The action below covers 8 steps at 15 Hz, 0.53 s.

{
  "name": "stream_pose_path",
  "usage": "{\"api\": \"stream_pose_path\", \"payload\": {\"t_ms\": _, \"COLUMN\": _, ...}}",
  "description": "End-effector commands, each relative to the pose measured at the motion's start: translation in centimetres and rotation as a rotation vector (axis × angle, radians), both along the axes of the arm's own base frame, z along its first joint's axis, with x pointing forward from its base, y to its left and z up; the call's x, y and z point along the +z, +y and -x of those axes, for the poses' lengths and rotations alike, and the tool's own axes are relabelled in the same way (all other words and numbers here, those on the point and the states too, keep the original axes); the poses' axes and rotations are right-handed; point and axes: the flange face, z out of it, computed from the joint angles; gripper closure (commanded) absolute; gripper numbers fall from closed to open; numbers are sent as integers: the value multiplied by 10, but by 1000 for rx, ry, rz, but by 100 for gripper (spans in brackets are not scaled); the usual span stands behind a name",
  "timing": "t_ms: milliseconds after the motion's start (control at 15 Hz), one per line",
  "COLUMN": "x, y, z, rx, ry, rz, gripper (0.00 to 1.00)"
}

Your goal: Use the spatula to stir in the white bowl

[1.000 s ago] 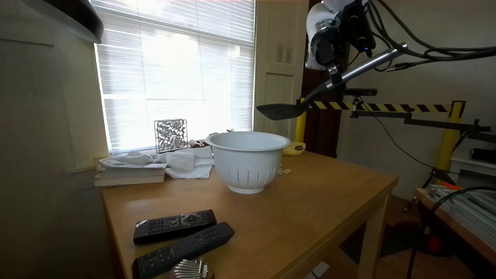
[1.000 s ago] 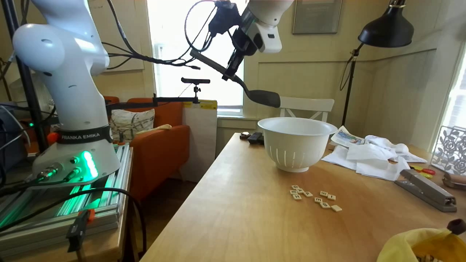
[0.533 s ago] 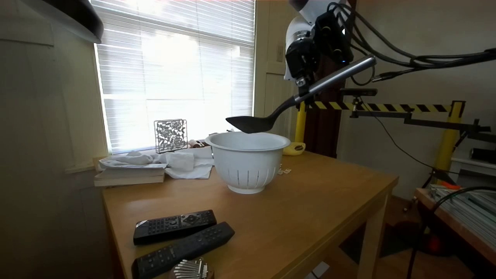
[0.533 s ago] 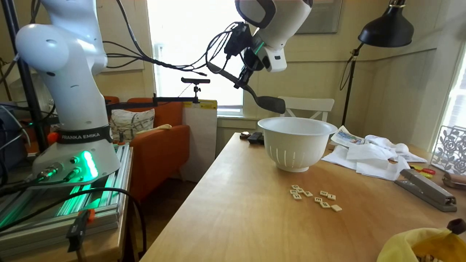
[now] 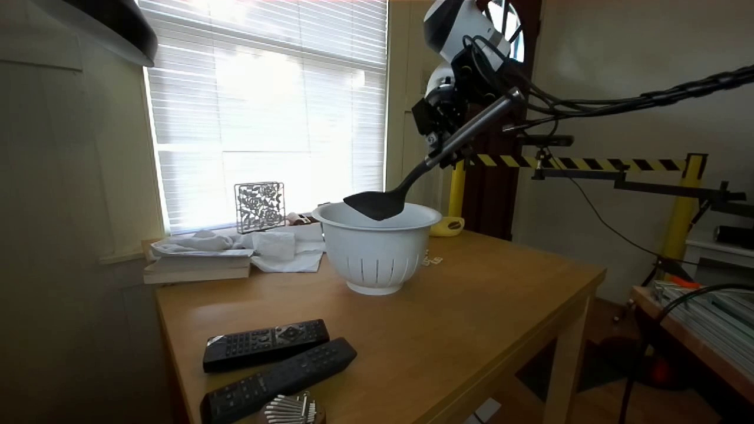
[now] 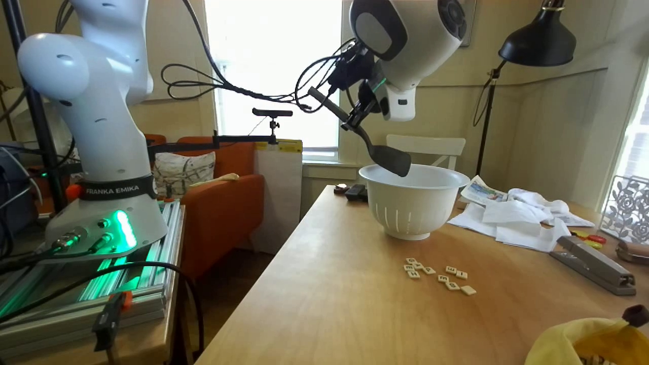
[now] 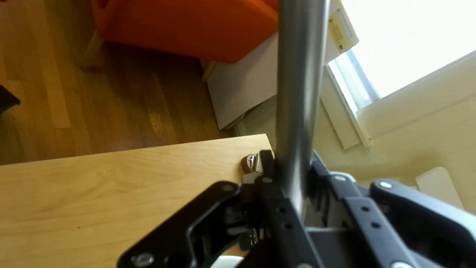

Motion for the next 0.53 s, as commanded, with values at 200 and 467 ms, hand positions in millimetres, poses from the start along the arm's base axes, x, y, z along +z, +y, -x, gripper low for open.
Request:
{"api": "stream_pose_path", "payload": {"t_ms": 200, "x": -15, "y": -19, "z": 5, "rx": -20, "ry": 33, "rz": -44, "gripper": 77}}
{"api": "stream_pose_path", "payload": {"t_ms": 467, "x": -37, "y": -10, "z": -16, "rx": -78, "ry": 65, "rz": -51, "gripper": 94}}
